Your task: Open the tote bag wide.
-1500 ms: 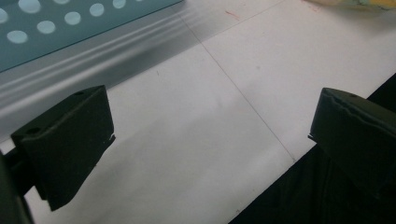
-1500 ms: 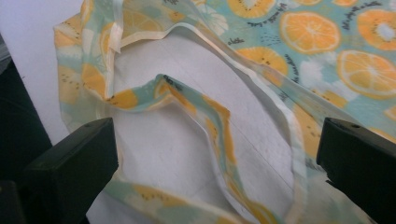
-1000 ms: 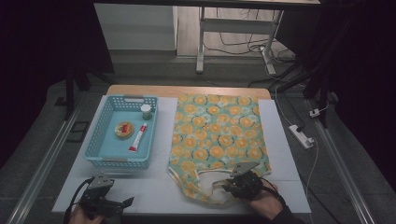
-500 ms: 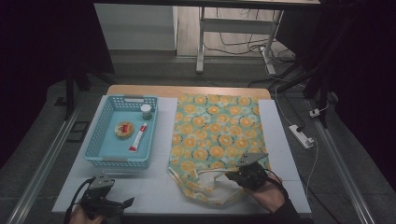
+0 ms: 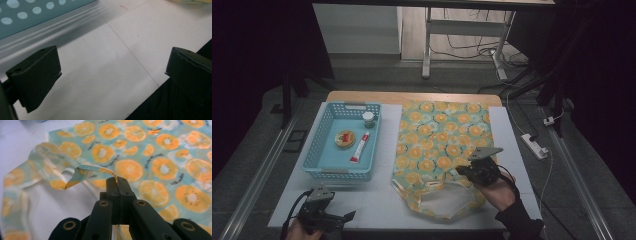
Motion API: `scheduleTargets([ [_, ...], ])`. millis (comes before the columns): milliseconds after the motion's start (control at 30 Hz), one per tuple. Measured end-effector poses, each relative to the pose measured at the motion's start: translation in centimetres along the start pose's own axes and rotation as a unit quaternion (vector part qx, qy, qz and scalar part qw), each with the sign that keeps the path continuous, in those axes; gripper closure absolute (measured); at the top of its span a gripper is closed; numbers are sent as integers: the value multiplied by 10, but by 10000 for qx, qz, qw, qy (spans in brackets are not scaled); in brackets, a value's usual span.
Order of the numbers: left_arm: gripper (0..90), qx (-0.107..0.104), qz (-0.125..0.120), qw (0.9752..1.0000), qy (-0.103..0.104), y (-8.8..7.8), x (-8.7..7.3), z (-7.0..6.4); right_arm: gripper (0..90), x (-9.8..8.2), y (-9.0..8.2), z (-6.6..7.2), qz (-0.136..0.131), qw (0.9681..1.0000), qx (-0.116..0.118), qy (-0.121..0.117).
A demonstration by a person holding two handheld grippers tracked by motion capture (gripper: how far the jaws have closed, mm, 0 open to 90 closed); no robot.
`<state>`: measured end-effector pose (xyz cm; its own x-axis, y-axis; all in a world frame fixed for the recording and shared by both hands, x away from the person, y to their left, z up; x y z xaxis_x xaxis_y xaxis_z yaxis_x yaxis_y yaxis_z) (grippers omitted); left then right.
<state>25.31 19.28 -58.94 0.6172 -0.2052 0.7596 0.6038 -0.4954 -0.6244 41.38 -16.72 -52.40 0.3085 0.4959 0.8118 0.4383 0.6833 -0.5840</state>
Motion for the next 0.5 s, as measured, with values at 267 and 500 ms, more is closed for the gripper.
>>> scheduleTargets([
  [267,0,-33,3,10000,-4,1,1,0,900,19,13,-32,-53,9997,-181,163],
  [500,0,-27,-14,10000,-35,0,0,0,900,42,23,-59,-231,9989,-187,368],
])
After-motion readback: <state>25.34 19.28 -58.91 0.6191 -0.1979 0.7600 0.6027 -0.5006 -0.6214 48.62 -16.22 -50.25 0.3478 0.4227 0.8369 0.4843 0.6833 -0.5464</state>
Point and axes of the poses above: each handheld gripper's, and its own axes: y roughly forward along the jaws, x roughly out of its top, z roughly to its left, the point moved 9 cm from there along y, roughly forward along the jaws, and after that the axes turned 10 degrees about -z, right-handed, at the moved point
